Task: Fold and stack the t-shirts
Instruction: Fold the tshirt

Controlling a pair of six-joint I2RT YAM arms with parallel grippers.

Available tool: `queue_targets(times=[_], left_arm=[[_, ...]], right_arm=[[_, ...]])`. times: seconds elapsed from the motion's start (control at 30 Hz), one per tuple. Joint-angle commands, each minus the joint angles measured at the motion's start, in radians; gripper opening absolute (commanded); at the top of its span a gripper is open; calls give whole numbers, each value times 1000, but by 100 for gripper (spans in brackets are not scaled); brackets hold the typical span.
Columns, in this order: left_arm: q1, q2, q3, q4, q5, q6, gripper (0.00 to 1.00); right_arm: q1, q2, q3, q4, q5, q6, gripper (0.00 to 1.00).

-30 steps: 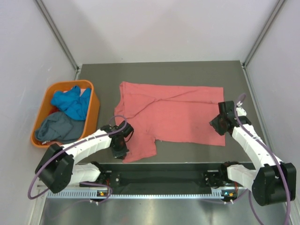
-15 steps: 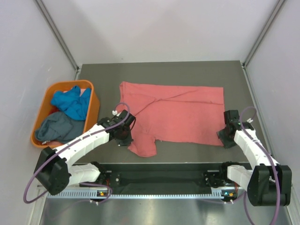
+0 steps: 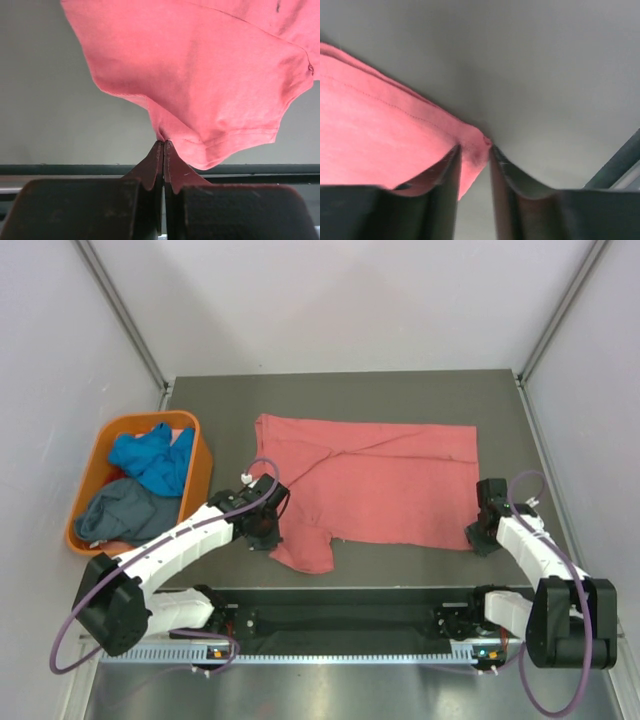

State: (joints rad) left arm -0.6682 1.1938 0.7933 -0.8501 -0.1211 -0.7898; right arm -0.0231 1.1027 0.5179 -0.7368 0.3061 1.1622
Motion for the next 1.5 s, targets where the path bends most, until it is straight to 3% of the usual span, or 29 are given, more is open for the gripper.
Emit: queue_targets(times=[0.0,0.1,0.13,0.43,0.67,1.07,1.47], left_arm=[[-4,-13,70,-35,-72,15,0],[-2,-7,99,-38,-84,24,0],[-2,0,109,-47,-83,26,0],[19,96,276,-63,-207,55,0],[137,286,469,-9,-226,147,0],[337,630,851,63,-163,284,0],[400,927,1167,-27,-61,340,0]], right_arm=[[-11,23,-15,40,37,13,24],[-12,0,-25,83,27,-32,3],[-11,-9,-27,89,25,-44,0],[-11,-80,21,142,15,-186,0],[-11,40,105,293,-78,-317,0],[-11,350,358,317,-29,-461,0],[-11,496,522,310,37,-509,0]])
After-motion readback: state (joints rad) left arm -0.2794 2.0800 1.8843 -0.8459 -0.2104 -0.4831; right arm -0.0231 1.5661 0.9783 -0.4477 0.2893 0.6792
